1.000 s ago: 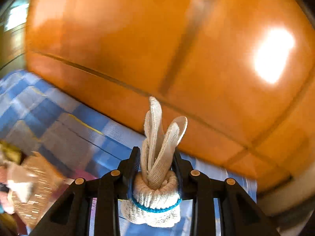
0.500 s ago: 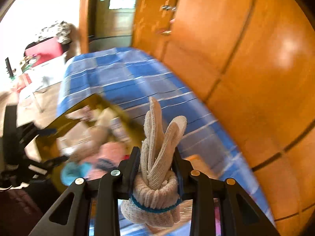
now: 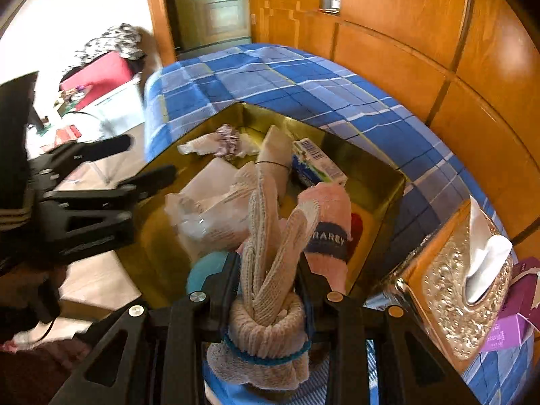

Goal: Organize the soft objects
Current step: 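Carry the white glove into the gold tray and open the right gripper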

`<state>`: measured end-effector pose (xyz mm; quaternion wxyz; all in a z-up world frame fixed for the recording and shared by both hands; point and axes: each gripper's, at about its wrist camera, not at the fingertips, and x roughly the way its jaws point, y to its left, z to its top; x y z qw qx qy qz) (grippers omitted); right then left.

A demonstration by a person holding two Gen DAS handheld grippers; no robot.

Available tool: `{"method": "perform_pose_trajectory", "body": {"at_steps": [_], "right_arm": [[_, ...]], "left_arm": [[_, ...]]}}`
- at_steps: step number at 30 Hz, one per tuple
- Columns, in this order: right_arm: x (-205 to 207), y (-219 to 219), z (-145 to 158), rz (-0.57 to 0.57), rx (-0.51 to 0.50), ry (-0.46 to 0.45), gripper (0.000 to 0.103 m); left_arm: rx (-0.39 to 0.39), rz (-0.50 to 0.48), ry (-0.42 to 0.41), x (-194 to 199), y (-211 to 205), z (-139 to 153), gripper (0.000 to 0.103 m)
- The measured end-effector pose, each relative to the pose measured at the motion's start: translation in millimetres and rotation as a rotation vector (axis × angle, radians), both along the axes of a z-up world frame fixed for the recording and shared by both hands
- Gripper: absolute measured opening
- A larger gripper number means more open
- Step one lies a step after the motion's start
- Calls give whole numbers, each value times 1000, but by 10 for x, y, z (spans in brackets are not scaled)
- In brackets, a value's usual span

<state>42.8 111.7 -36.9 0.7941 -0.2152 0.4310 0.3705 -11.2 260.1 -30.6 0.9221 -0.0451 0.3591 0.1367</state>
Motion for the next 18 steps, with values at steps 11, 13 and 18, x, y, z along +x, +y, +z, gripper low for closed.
{"method": "perform_pose_trajectory", "body": {"at_steps": [11, 13, 18], "right_arm": [[343, 265, -290, -119, -33, -49, 31], [362, 274, -316, -131, -33, -51, 31], [344, 222, -312, -148, 4, -55, 36]], "left_arm": [[-11, 32, -9, -5, 62, 9, 83], [-13, 31, -8, -5, 55, 6, 83], [-13, 38, -12, -19, 41, 17, 85]]}}
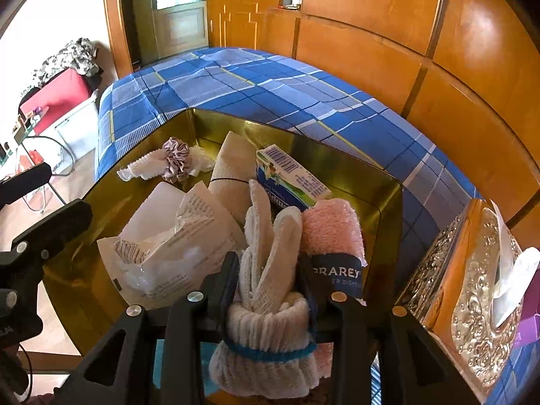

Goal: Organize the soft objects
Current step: 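Carry the white glove into the gold tray and open the right gripper, then withdraw the right gripper from the glove in the tray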

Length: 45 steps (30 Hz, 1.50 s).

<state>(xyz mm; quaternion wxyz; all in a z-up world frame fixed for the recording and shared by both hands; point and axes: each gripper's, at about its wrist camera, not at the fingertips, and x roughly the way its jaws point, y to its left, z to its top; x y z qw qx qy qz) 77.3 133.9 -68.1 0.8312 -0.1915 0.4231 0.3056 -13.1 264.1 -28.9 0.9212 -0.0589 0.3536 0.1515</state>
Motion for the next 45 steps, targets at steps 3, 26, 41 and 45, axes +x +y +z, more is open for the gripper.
{"method": "perform_pose_trajectory", "body": {"at_steps": [3, 26, 41, 45], "right_arm": [[-43, -57, 48, -15, 34, -7, 39], [-621, -861, 461, -346, 187, -242, 65], [-708, -937, 406, -367, 185, -234, 65], [-712, -937, 403, -366, 186, -232, 65]], "left_arm": [[6, 3, -9, -13, -20, 23, 89], [60, -7, -62, -117, -350, 106, 103], [74, -9, -61, -132, -439, 94, 103], [74, -5, -58, -132, -442, 88, 103]]}}
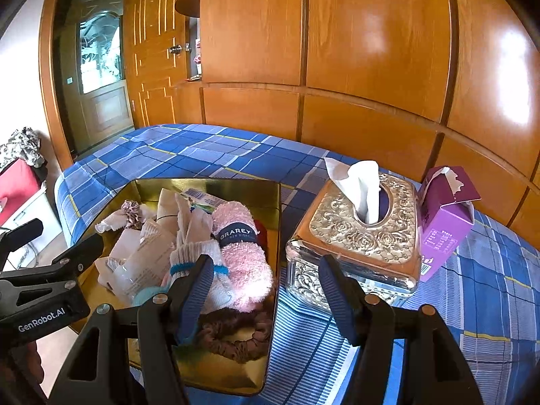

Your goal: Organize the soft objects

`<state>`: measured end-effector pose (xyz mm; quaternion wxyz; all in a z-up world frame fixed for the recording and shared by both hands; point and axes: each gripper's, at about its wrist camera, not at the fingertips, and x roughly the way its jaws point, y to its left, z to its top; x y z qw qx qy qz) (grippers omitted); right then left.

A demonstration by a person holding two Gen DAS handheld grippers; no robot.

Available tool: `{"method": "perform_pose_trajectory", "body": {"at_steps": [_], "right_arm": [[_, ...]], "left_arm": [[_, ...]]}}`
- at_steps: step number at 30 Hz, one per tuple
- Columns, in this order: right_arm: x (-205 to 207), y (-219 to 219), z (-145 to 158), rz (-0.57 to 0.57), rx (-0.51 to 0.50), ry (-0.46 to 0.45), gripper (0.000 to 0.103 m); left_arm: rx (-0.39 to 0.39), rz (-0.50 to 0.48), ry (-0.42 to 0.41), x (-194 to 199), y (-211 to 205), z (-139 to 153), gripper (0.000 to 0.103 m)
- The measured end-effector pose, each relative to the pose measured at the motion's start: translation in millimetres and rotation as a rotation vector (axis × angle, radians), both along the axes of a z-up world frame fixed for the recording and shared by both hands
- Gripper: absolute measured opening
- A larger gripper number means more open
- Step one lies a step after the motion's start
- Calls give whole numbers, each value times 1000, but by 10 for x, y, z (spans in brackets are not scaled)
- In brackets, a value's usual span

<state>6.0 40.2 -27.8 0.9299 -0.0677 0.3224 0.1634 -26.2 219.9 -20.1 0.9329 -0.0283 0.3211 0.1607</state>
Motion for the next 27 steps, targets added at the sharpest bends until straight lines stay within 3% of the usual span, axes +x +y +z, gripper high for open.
{"method": "perform_pose_trajectory", "body": {"at_steps": [27], "right_arm": [[-21, -56, 3, -8, 16, -3, 65]], "left_arm": [[-10, 13, -1, -12, 2, -30, 103]]}}
